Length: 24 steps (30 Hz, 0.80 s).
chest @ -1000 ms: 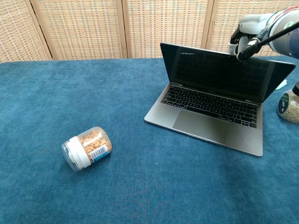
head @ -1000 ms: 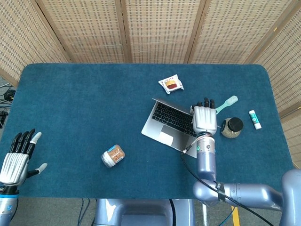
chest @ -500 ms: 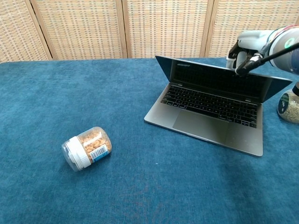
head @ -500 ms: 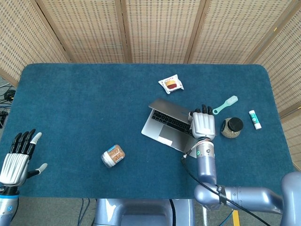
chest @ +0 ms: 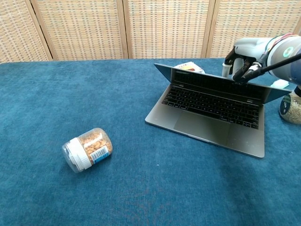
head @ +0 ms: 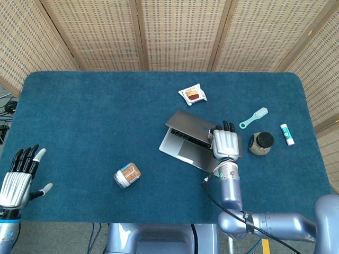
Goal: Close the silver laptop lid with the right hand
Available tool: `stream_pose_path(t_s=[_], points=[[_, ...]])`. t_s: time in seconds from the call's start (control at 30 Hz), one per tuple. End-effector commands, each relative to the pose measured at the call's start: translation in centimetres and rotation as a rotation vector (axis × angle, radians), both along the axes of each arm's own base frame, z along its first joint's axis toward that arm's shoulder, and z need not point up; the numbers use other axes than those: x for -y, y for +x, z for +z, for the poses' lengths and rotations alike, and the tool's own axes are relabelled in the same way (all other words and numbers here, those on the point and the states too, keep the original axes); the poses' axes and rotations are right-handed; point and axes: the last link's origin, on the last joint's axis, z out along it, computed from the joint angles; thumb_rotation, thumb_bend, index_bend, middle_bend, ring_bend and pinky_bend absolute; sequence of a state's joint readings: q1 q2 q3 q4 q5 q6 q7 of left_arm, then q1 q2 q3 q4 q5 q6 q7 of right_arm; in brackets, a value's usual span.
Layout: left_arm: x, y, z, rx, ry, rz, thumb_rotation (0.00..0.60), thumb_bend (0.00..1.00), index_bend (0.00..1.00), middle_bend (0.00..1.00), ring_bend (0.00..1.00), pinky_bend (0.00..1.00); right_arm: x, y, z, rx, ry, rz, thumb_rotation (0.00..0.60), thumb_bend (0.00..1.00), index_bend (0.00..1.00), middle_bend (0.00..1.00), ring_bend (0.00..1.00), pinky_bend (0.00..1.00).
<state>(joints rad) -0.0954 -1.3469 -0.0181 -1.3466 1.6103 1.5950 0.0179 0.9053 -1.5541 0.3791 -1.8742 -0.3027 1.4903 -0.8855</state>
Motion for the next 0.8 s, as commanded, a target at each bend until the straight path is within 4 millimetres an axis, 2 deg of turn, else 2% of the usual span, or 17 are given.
stream_pose_path(t_s=[0.03, 0.8], points=[[0.0, 0.0, 0.0, 0.001, 0.001, -0.001, 0.6, 0.01, 0.0, 0.0, 0.0, 0.0, -0.1, -0.2, -0.3, 0.013, 0.016, -0.013, 0.6, 1.0, 0.41, 0.27, 0.05, 0.06], [0.1, 0.1, 0.0, -0.005, 0.0, -0.006, 0.6, 0.01, 0.0, 0.0, 0.0, 0.0, -1.0, -1.3, -2.0, 0.035, 0.073, -0.035, 0.6, 1.0, 0.41, 0.27, 0.05, 0.06]])
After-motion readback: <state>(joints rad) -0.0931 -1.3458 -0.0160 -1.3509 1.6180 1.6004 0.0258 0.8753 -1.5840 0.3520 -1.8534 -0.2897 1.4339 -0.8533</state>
